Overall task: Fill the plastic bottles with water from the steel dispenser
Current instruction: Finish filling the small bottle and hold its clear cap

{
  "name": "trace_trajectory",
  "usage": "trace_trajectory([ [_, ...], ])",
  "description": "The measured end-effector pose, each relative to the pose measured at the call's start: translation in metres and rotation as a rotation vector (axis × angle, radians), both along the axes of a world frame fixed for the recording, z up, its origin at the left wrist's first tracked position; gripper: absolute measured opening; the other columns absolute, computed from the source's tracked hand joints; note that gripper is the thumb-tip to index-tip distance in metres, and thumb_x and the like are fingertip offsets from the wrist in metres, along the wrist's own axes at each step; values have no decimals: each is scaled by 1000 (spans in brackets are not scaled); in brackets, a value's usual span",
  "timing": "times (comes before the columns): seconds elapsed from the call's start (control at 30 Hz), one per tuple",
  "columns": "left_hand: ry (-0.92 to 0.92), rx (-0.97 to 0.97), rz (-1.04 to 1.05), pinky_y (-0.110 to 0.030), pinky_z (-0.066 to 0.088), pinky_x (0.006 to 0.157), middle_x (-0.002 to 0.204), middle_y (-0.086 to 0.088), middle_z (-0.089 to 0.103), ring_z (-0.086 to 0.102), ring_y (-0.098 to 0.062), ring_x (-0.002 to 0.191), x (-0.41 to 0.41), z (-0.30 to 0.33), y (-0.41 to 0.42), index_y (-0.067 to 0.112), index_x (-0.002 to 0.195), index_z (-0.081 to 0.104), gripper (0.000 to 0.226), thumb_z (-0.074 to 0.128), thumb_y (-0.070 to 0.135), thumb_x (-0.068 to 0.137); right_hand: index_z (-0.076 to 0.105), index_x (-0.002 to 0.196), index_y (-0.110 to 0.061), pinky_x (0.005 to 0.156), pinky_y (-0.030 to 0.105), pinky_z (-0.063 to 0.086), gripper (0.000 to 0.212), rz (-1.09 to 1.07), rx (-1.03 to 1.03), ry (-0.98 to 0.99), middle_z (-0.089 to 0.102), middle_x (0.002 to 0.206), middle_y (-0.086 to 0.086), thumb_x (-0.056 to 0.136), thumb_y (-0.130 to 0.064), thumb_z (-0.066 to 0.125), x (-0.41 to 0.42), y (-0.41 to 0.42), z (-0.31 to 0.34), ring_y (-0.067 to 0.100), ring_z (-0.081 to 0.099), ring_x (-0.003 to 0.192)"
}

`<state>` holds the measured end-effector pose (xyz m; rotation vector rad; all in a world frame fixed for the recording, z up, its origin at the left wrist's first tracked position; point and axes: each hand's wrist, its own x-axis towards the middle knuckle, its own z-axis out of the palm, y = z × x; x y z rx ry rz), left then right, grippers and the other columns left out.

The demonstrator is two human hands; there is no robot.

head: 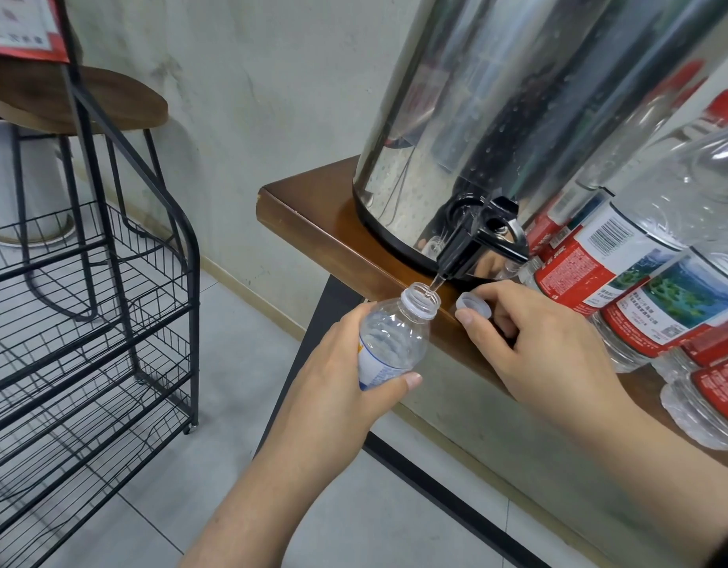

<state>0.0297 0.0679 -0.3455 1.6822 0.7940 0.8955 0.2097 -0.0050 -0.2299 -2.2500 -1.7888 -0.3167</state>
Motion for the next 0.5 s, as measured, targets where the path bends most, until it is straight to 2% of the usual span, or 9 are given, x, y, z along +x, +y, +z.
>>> trace_trajectory([
  [0.23, 17, -7, -4, 2, 43, 79, 127, 27, 55, 55, 1, 117, 1, 1, 0, 49, 142, 39, 70, 79, 47, 84, 62, 116, -39, 58, 20, 32, 40, -3, -3, 0, 49, 78, -26, 95, -64, 39, 1, 0, -1, -5, 52, 76],
  [0.5, 14, -3, 1, 2, 42, 82, 126, 28, 55, 55, 4, 117, 1, 2, 0, 48, 142, 40, 70, 79, 46, 84, 63, 116, -38, 57, 19, 30, 42, -2, -3, -4, 47, 77, -27, 94, -64, 38, 0, 0, 0, -6, 50, 74],
])
